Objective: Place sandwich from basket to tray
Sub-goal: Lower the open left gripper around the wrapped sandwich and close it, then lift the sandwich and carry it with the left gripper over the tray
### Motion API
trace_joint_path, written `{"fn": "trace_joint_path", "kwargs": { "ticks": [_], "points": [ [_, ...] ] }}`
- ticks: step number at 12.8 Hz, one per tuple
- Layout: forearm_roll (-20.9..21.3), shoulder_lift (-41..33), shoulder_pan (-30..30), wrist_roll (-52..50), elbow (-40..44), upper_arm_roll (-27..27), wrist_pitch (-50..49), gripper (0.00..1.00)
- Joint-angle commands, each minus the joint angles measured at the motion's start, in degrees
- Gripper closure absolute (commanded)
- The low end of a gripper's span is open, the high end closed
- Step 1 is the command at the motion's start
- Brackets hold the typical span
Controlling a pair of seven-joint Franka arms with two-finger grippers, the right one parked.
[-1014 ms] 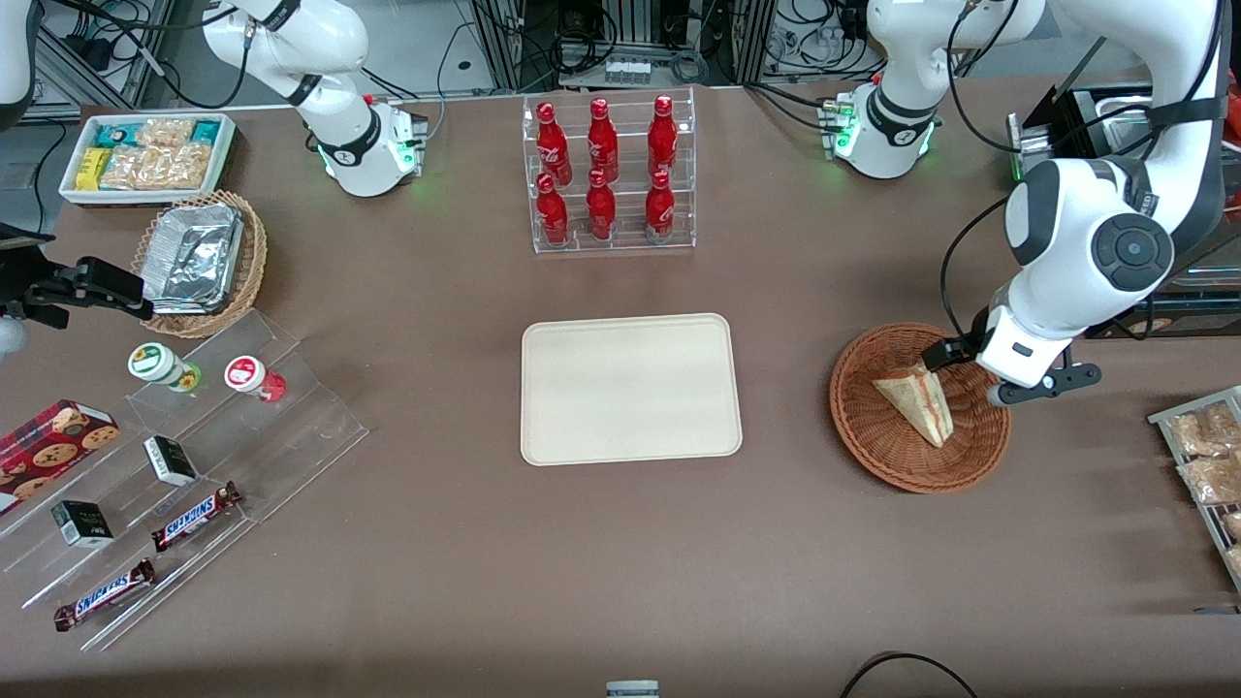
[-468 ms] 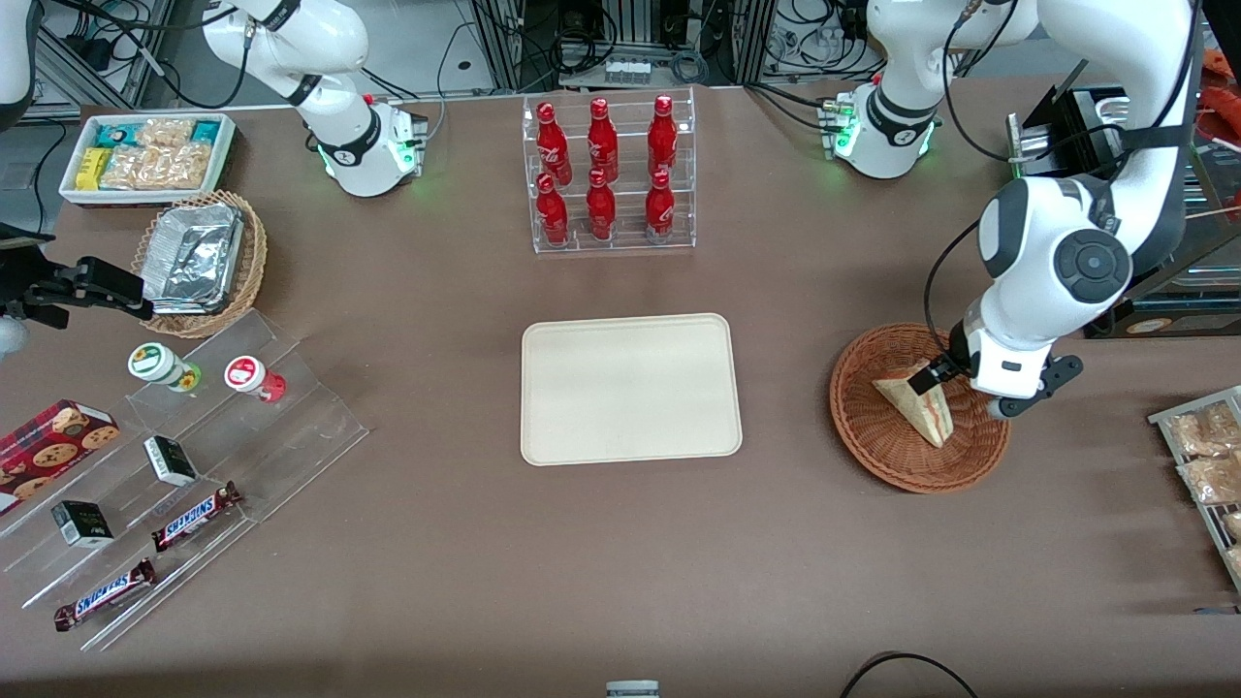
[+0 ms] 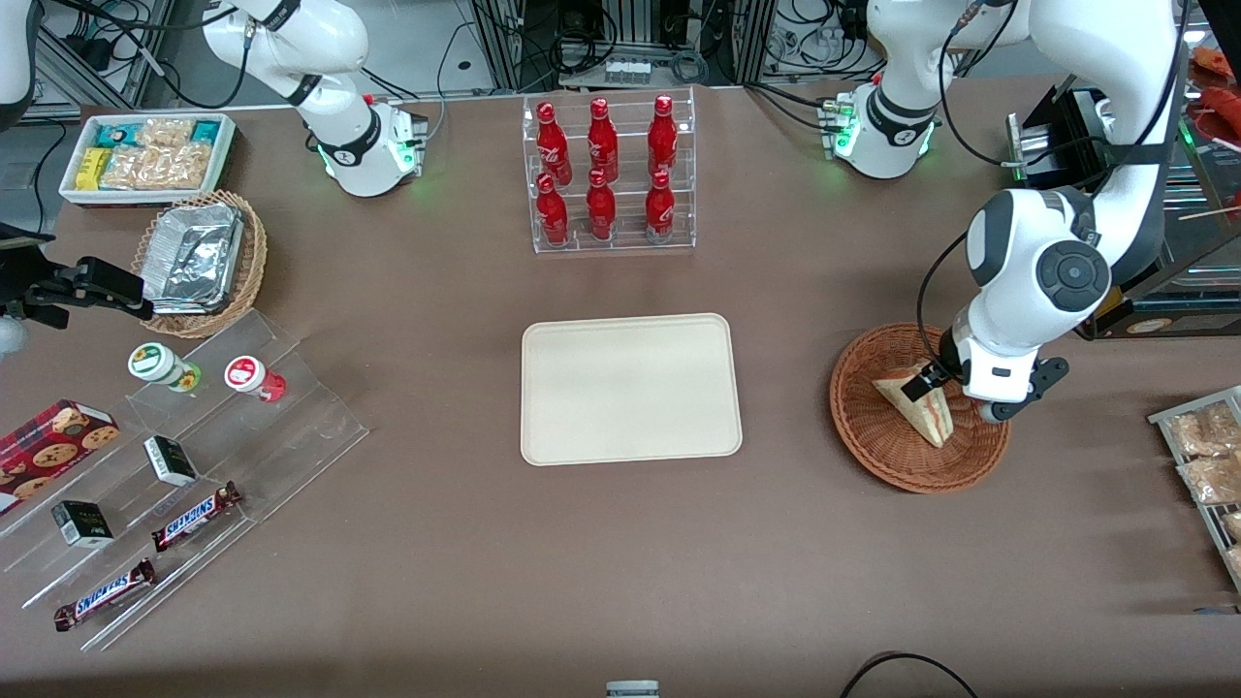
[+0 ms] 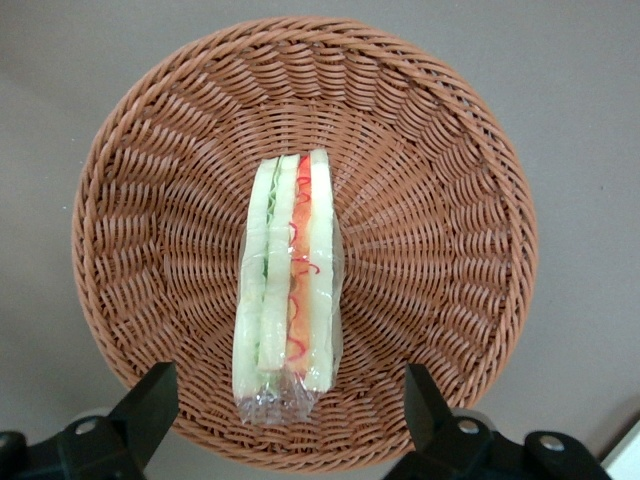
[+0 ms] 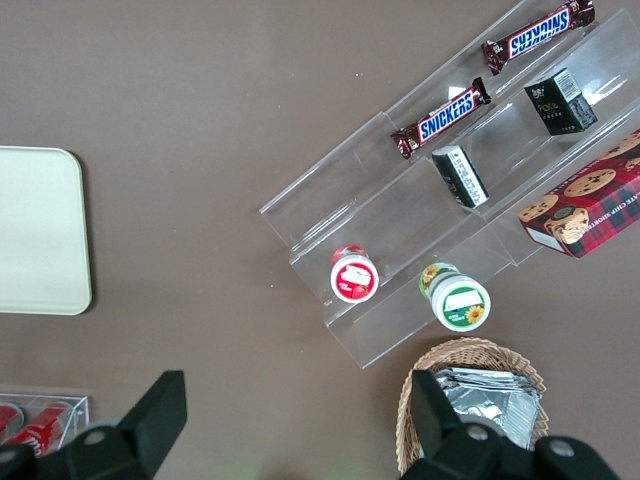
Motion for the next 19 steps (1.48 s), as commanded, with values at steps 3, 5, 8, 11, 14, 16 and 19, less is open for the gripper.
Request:
{"fn": "trace_joint_path", "kwargs": {
  "ticks": [3, 5, 8, 11, 14, 16, 19],
  "points": [
    [0.4, 2.2, -0.5, -1.5, -2.8, 0.3, 6.5, 0.00],
    [0.4, 3.2, -0.3, -1.5, -3.0, 0.3, 7.8, 0.00],
    [0.4, 4.4, -0.2, -1.5, -5.1, 0.4, 12.1, 0.00],
    [0.4, 4.5, -0.1, -1.7, -6.0, 0.4, 12.6, 0.57],
    [0.4, 3.3, -0.1, -1.4, -5.8, 0.4, 10.5, 1.00],
    [0.4, 1.8, -0.2, -0.5, -4.7, 0.4, 7.5, 1.00],
    [1.0, 0.9, -1.4, 2.8, 1.5, 0.3, -3.3, 1.00]
  ]
}}
